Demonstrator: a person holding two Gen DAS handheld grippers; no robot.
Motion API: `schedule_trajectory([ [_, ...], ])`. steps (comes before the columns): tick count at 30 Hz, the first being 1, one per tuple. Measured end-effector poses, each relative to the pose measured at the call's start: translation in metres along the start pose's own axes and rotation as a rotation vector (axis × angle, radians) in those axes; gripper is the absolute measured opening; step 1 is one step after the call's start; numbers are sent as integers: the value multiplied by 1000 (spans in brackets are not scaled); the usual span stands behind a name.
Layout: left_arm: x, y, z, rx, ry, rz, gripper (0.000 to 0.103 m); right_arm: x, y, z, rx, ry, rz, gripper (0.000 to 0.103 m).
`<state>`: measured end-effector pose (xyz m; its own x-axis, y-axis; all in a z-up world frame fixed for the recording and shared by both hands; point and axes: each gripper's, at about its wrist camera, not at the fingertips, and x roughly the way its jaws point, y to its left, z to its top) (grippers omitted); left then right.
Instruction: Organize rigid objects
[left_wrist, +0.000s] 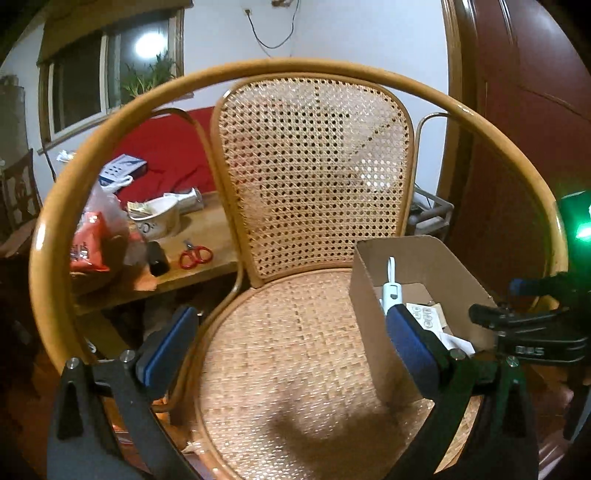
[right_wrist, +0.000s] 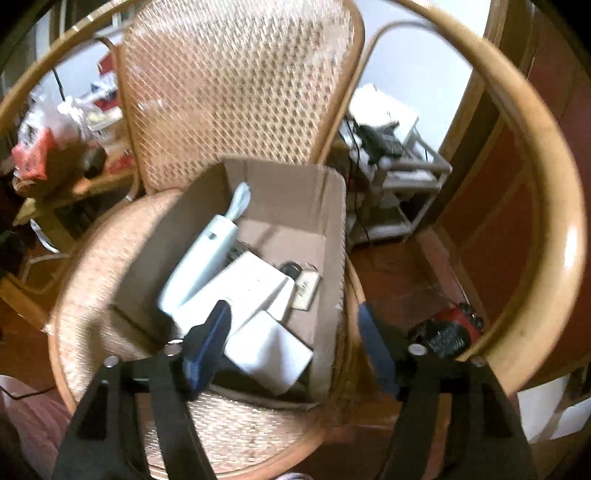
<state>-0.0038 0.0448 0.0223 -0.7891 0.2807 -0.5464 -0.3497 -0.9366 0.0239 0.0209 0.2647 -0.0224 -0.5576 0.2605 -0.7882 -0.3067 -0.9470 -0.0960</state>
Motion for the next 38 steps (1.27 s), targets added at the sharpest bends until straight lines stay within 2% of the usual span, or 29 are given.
schedule_trajectory([
  [1,-3,1,0,2,-8,6,101,-7,1,-2,4,-25,10,91],
  [3,-9,3,-2,6,-24,19,101,-23,4,-7,13,-85,30,99],
  [9,-22,10,-8,18,-56,31,101,-65,6,-25,54,-227,58,100],
  [12,-20,11,-11,34,-43,30,102,-79,2,-39,108,-272,82,101],
  [21,-19,10,-19,72,-45,69,102,-88,-4,-54,140,-318,98,101],
  [38,-29,15,-20,67,-68,26,102,-89,8,-54,94,-323,86,101],
])
